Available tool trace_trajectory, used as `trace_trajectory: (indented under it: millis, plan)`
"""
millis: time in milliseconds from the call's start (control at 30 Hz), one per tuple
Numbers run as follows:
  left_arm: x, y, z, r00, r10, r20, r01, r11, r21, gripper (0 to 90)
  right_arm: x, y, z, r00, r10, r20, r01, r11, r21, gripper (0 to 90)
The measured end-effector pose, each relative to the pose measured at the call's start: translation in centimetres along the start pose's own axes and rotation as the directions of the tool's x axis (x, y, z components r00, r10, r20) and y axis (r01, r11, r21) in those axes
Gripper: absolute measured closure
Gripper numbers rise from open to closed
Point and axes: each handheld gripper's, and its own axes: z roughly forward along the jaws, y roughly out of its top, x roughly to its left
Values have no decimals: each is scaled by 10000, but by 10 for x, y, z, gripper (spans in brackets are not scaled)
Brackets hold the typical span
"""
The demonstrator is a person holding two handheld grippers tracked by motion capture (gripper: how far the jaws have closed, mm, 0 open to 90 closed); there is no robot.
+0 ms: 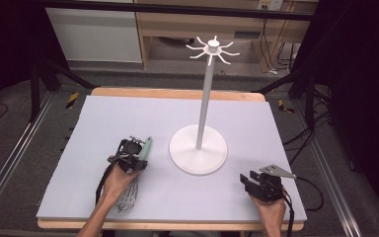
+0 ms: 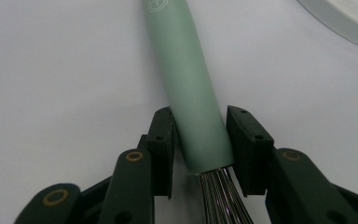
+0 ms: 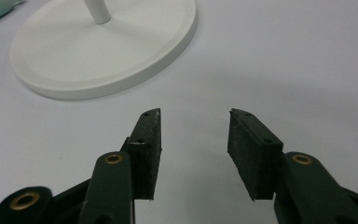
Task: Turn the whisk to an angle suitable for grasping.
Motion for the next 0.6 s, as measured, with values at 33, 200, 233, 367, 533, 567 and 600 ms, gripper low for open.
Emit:
trace_trajectory:
  millis: [33,200,233,367,533,567,600]
  plan:
    - [0,0,0,10000,12,7,-12,10000,11,628,0,0,0,10000,0,0,0,10000,0,548]
    - [1,0,-1,9998,24,211,-25,10000,20,635,0,0,0,10000,53,-8,-53,10000,0,548]
    - [1,0,-1,9995,102,296,-103,9999,50,638,0,0,0,10000,52,-13,-52,10000,13,550]
    - [-1,0,-1,9991,200,380,-204,9997,97,641,0,0,0,10000,50,-17,-50,10000,19,552]
    - [-1,0,-2,9986,228,468,-233,9997,84,644,-1,0,-1,10000,70,-35,-70,10000,-15,553]
    - [-1,0,-3,9985,248,489,-253,9996,91,644,-1,0,-1,9999,98,-39,-98,10000,3,554]
    - [-1,0,-3,9984,262,502,-265,9996,58,645,-1,0,-1,9999,92,-42,-92,10000,8,554]
